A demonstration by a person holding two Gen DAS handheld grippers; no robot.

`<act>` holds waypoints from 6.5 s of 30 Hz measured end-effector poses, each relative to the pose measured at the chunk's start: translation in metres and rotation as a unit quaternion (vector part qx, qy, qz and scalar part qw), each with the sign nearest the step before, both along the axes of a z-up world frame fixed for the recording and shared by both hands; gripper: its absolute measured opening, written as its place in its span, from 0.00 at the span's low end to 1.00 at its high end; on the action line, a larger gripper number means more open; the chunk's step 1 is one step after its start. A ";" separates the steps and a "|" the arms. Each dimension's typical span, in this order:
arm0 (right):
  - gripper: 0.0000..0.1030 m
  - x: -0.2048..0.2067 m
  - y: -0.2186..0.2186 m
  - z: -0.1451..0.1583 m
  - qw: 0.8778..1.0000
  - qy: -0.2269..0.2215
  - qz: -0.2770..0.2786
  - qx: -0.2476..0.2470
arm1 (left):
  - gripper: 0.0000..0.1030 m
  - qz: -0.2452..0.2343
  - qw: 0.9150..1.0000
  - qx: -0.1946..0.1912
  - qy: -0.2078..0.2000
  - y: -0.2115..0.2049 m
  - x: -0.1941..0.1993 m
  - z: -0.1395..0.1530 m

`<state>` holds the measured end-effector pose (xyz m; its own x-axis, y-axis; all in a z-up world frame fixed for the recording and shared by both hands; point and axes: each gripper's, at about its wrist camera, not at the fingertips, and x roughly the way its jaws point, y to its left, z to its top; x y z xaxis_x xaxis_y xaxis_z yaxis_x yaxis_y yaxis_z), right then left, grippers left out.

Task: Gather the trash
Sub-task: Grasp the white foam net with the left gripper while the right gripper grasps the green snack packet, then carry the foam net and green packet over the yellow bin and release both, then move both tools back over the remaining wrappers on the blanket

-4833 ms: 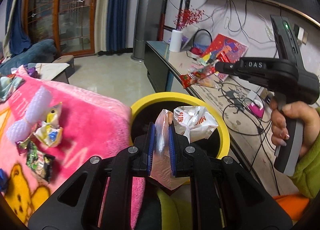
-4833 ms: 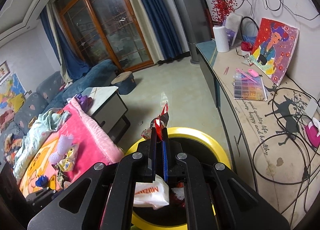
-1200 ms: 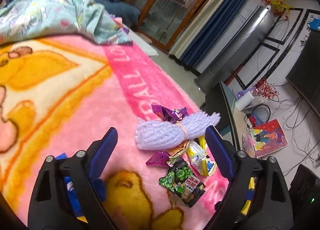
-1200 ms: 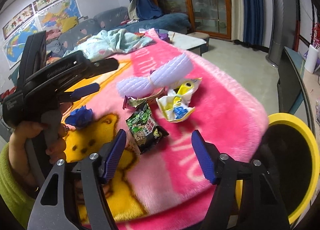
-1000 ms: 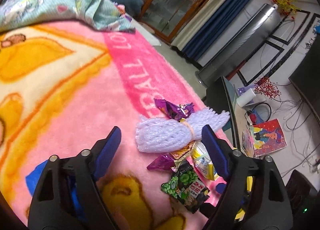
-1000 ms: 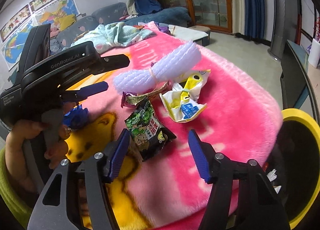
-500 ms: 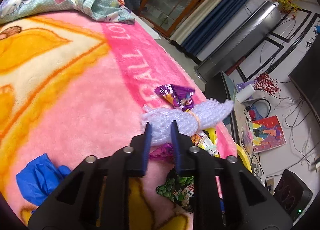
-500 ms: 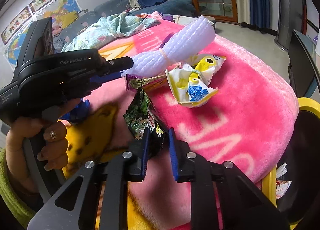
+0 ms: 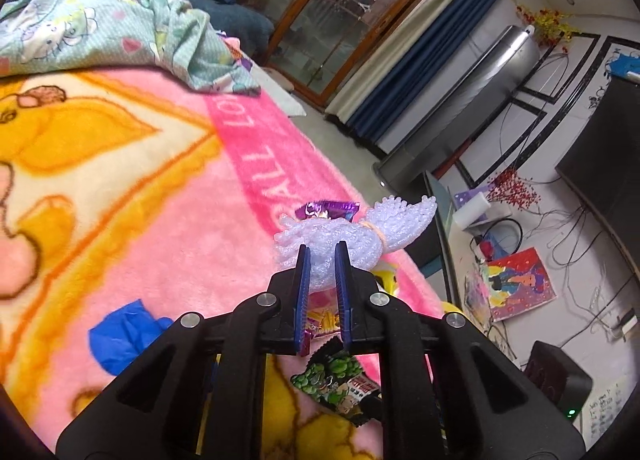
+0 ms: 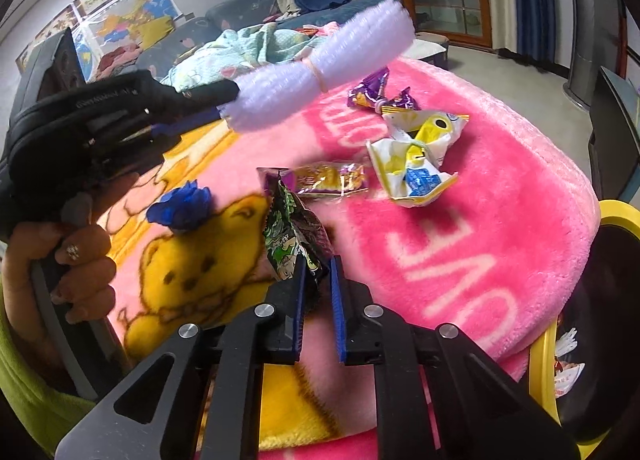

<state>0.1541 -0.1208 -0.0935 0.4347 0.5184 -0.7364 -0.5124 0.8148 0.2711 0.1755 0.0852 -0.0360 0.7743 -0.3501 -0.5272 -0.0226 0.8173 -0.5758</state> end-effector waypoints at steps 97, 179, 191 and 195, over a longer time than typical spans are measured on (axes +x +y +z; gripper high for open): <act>0.10 -0.005 -0.312 0.075 0.922 -0.102 -0.366 0.079 | 0.07 -0.267 0.950 0.153 -0.057 -0.238 -0.051 0.005; 0.76 0.001 -0.261 0.060 0.944 -0.083 -0.318 0.035 | 0.89 -0.187 0.963 0.182 -0.064 -0.221 -0.036 0.009; 0.76 -0.010 -0.204 0.066 0.960 -0.107 -0.256 0.018 | 0.89 -0.131 0.971 0.184 -0.075 -0.181 -0.039 0.017; 0.76 -0.012 -0.188 0.068 0.964 -0.113 -0.239 0.015 | 0.89 -0.112 0.974 0.180 -0.077 -0.166 -0.041 0.020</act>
